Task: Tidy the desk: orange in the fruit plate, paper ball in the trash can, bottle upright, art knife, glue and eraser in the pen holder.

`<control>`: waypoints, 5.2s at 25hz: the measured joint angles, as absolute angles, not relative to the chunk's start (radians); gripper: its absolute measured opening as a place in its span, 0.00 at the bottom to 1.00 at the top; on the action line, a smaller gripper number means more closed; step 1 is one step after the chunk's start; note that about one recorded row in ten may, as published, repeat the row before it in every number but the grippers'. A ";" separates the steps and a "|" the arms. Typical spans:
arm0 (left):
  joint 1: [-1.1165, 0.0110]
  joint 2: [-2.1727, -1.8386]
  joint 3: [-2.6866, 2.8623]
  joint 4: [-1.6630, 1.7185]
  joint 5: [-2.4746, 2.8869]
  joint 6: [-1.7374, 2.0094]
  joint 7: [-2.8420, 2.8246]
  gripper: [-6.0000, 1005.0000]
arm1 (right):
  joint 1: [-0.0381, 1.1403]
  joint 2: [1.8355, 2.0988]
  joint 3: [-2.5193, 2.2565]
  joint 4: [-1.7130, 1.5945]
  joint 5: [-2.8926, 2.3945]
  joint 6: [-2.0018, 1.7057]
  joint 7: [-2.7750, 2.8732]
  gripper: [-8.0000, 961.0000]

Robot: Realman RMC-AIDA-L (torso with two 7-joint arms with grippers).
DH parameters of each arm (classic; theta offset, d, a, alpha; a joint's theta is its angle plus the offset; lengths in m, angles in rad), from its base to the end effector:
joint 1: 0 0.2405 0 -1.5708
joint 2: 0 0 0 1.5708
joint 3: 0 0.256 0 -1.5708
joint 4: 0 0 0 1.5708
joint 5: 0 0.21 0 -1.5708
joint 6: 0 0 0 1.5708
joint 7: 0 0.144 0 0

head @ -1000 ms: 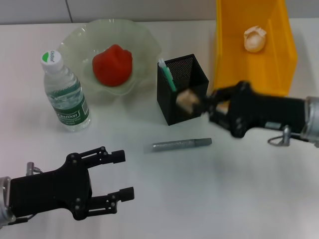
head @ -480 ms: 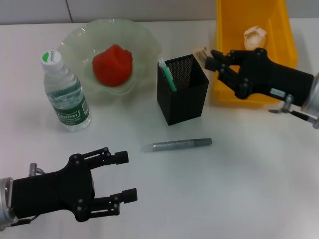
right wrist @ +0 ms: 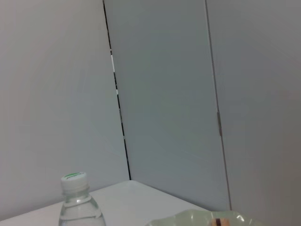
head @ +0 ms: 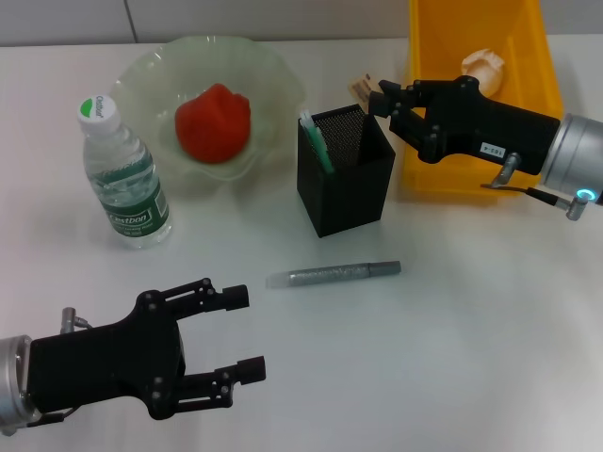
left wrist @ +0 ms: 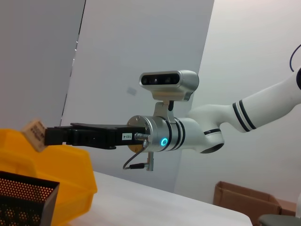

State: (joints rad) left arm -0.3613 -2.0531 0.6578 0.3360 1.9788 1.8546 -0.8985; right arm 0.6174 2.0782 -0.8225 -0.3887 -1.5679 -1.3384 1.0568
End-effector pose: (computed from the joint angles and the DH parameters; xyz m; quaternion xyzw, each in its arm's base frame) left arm -0.2913 0.2201 -0.0267 -0.9191 -0.1420 -0.3635 0.0545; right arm 0.2325 0.3652 -0.0279 -0.9000 0.1625 0.3347 0.2271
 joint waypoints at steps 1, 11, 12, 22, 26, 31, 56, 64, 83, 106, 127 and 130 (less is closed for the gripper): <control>-0.362 -2.053 0.658 0.336 1.979 1.855 -0.899 0.78 | 0.620 2.078 -0.822 -0.387 -1.570 -1.338 1.055 0.15; -0.368 -2.051 0.658 0.336 1.979 1.855 -0.905 0.78 | 0.644 2.079 -0.822 -0.381 -1.602 -1.289 1.066 0.18; -0.368 -2.051 0.658 0.336 1.979 1.855 -0.905 0.78 | 0.645 2.079 -0.823 -0.380 -1.605 -1.289 1.066 0.20; -0.373 -2.051 0.658 0.336 1.979 1.853 -0.908 0.78 | 0.636 2.080 -0.828 -0.404 -1.581 -1.340 1.109 0.46; -0.376 -2.050 0.658 0.336 1.980 1.849 -0.909 0.78 | 0.616 2.078 -0.829 -0.472 -1.582 -1.448 1.194 0.67; -0.377 -2.048 0.660 0.336 1.986 1.847 -0.909 0.78 | 0.609 2.059 -0.836 -0.588 -1.656 -1.617 1.347 0.72; -0.368 -2.041 0.664 0.348 1.990 1.842 -0.900 0.78 | 0.843 2.087 -1.336 -0.754 -2.185 -1.387 1.633 0.72; -0.368 -2.043 0.663 0.348 1.989 1.842 -0.905 0.78 | 0.851 2.091 -1.480 -0.741 -2.133 -1.275 1.635 0.72; -0.365 -2.045 0.658 0.348 1.987 1.843 -0.905 0.78 | 0.857 2.092 -1.619 -0.697 -2.080 -1.145 1.628 0.42; -0.365 -2.043 0.658 0.348 1.982 1.846 -0.908 0.78 | 1.018 2.091 -1.719 -0.696 -2.168 -1.183 1.715 0.37; -0.367 -2.045 0.656 0.348 1.982 1.851 -0.908 0.78 | 1.041 2.092 -1.802 -0.687 -2.159 -1.172 1.730 0.32; -0.367 -2.045 0.656 0.348 1.982 1.851 -0.908 0.78 | 1.041 2.092 -1.802 -0.683 -2.159 -1.164 1.730 0.31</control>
State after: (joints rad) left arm -0.3666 -2.0448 0.6565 0.3482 1.9818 1.8515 -0.9081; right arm 1.0408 2.0924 -1.8024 -0.6832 -2.1585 -1.1643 1.7304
